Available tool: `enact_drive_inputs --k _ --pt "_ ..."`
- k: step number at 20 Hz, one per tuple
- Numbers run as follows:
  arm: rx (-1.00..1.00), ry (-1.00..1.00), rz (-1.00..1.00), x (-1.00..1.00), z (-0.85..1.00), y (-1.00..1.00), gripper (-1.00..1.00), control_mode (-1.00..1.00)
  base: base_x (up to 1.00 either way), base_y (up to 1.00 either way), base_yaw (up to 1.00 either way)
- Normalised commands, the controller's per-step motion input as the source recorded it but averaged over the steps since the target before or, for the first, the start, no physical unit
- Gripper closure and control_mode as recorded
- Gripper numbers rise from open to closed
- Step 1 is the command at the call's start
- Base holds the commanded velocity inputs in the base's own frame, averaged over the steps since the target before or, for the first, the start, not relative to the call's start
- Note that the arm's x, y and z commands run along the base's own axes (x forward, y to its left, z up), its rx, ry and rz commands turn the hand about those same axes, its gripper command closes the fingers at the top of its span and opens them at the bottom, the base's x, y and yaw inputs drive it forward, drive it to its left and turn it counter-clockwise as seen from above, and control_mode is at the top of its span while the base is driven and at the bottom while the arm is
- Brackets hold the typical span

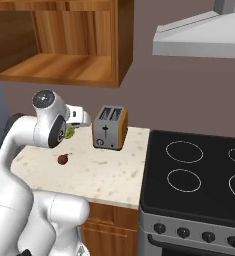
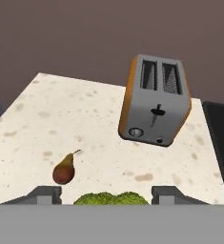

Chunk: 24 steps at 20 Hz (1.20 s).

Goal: Pick the pear, broccoli from the counter and place them in the cabinet. Then close the cabinet.

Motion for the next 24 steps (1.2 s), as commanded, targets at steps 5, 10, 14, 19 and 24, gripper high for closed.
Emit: enact_drive_inputs --k 5,10,14,19,24 --pt "0.00 -0.04 -0.05 0.00 1.00 0.00 1.00 -1.00 0.00 0.00 0.00" --pt "0.00 -0.08 -0.06 0.00 1.00 0.00 1.00 -1.00 0.00 0.00 0.00" --pt "-0.01 -0.25 -0.06 0.16 0.77 0.00 1.00 -1.00 0.00 0.00 0.00" --pt "0.00 -0.35 -0.09 0.22 0.40 0.00 1.00 -1.00 0.00 0.00 0.00" --pt "0.01 -0.16 -0.09 0.53 0.08 0.00 1.00 -1.00 0.00 0.00 0.00"
